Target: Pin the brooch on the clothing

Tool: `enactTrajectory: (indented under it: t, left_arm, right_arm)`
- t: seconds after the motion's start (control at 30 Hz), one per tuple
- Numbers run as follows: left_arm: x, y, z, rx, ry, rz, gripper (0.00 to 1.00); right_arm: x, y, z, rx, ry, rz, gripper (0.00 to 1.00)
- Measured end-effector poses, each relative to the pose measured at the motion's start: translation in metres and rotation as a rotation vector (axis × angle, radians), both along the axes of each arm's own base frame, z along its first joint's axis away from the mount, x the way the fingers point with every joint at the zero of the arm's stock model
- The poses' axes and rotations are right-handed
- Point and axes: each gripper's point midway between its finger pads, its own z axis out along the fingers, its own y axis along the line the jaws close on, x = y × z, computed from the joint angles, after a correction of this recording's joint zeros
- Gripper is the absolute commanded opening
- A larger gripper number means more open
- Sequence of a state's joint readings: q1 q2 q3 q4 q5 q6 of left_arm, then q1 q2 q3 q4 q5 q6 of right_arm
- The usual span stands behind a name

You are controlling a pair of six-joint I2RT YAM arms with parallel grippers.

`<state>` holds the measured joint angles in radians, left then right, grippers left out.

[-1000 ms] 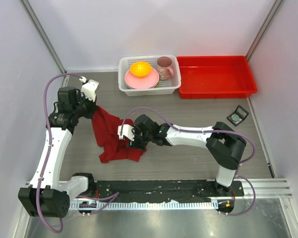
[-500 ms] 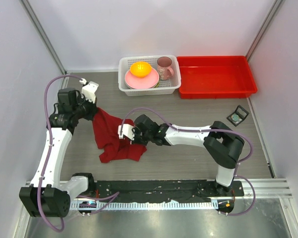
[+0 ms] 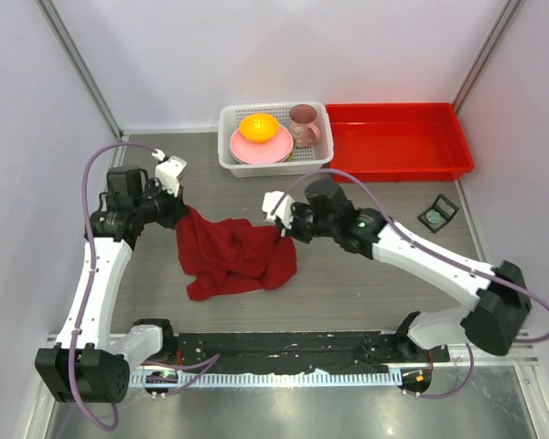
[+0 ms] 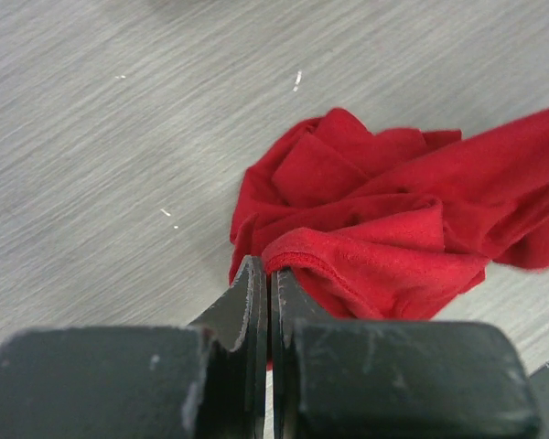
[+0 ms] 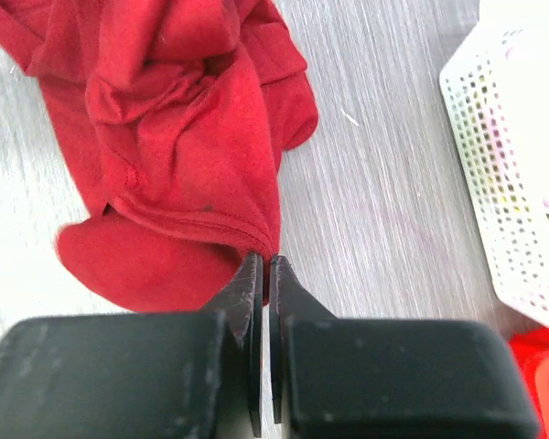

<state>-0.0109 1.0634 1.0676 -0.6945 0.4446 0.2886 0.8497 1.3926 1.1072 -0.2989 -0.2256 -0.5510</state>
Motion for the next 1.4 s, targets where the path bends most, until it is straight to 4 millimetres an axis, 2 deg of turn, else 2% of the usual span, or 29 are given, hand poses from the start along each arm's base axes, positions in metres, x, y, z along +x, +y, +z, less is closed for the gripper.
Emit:
enactTrajectory:
  t: [0.07, 0.13, 0.23, 0.43, 0.57, 0.67, 0.8, 1.0, 1.2, 1.3, 1.4]
  left_arm:
    - [-0.005, -0.003, -0.001, -0.006, 0.010, -0.026, 0.00]
    - [-0.010, -0.007, -0.003, -0.008, 0.021, -0.056, 0.00]
    - [-0.016, -0.010, -0.010, -0.009, 0.052, -0.089, 0.00]
    - [-0.013, -0.005, -0.036, 0.013, 0.155, -0.074, 0.00]
    - [-0.009, 0.001, -0.049, 0.037, 0.201, -0.050, 0.00]
    - [-0.008, 0.002, -0.053, 0.042, 0.215, -0.042, 0.00]
    - [-0.006, 0.005, -0.060, 0.054, 0.237, -0.032, 0.00]
    - [-0.005, 0.005, -0.064, 0.055, 0.249, -0.031, 0.00]
    - [-0.004, 0.005, -0.065, 0.054, 0.255, -0.030, 0.00]
    - [-0.004, 0.005, -0.065, 0.054, 0.255, -0.031, 0.00]
    - [-0.004, 0.005, -0.066, 0.052, 0.257, -0.030, 0.00]
  right_arm:
    - [-0.008, -0.017, 0.009, 0.003, -0.017, 0.005, 0.01]
    - [-0.024, -0.034, 0.000, -0.025, -0.012, 0.032, 0.01]
    - [-0.046, -0.053, -0.032, -0.102, 0.034, 0.078, 0.01]
    - [-0.057, -0.068, -0.101, -0.285, 0.117, 0.134, 0.01]
    - [-0.058, -0.070, -0.125, -0.360, 0.106, 0.149, 0.46]
    - [-0.055, -0.060, -0.128, -0.376, 0.055, 0.156, 0.61]
    - [-0.048, -0.048, -0.123, -0.352, -0.023, 0.150, 0.68]
    - [-0.043, -0.049, -0.121, -0.346, -0.117, 0.141, 0.69]
    - [-0.043, -0.039, -0.116, -0.336, -0.180, 0.158, 0.66]
    - [-0.040, -0.038, -0.116, -0.337, -0.200, 0.150, 0.61]
    - [-0.037, -0.037, -0.122, -0.347, -0.197, 0.145, 0.36]
